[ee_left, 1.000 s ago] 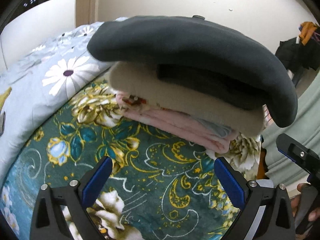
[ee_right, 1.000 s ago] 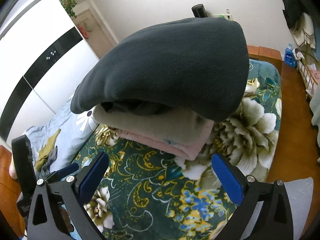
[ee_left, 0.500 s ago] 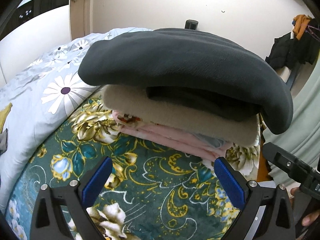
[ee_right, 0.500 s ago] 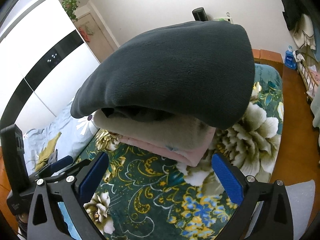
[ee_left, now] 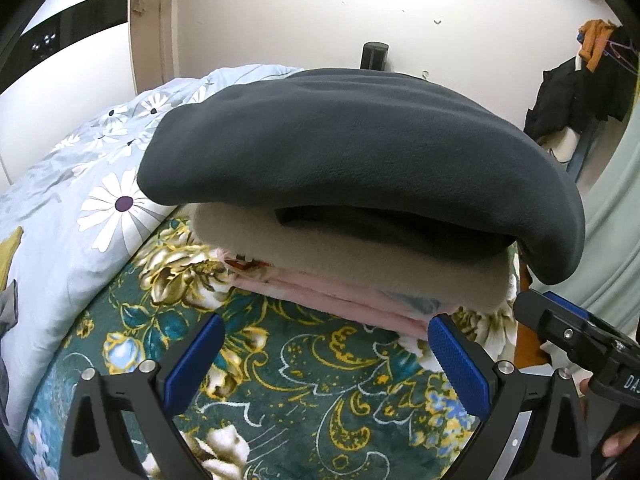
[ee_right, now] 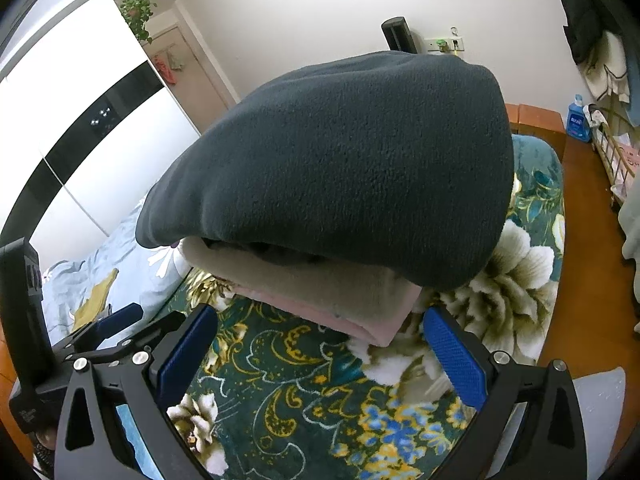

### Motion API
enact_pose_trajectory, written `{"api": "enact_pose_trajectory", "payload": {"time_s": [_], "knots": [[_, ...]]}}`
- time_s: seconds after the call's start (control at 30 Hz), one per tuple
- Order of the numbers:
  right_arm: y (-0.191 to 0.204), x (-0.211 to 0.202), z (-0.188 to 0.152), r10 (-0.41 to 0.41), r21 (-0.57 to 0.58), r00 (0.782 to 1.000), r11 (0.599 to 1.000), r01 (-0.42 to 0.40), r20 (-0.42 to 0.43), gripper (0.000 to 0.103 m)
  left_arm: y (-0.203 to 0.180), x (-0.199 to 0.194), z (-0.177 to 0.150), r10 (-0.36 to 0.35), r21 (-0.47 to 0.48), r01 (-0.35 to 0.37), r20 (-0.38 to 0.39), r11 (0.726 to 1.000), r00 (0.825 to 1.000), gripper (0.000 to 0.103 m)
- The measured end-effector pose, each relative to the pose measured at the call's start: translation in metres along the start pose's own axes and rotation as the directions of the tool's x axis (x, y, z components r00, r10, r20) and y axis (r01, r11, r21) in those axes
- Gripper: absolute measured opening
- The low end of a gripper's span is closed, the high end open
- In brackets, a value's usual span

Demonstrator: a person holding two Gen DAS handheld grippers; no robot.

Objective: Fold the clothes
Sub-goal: 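Open both grippers and withdraw them from the stacked jacket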

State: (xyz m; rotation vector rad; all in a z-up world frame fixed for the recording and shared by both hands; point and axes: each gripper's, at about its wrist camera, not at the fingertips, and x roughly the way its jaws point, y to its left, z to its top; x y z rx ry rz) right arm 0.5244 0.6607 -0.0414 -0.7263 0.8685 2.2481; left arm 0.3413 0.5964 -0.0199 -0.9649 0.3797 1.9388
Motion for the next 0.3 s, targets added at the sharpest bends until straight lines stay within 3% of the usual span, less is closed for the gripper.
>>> {"api": "enact_pose_trajectory", "payload": {"time_s": [0.3], "knots": [[0.0015, -0.0036, 0.0016, 0.001, 0.024, 1.000, 1.000, -0.001, -0.002, 0.103, -0.0033, -0.0090, 0.0010, 0.001, 0.021, -0.001, -0.011, 1.000, 1.000, 0.103]]}}
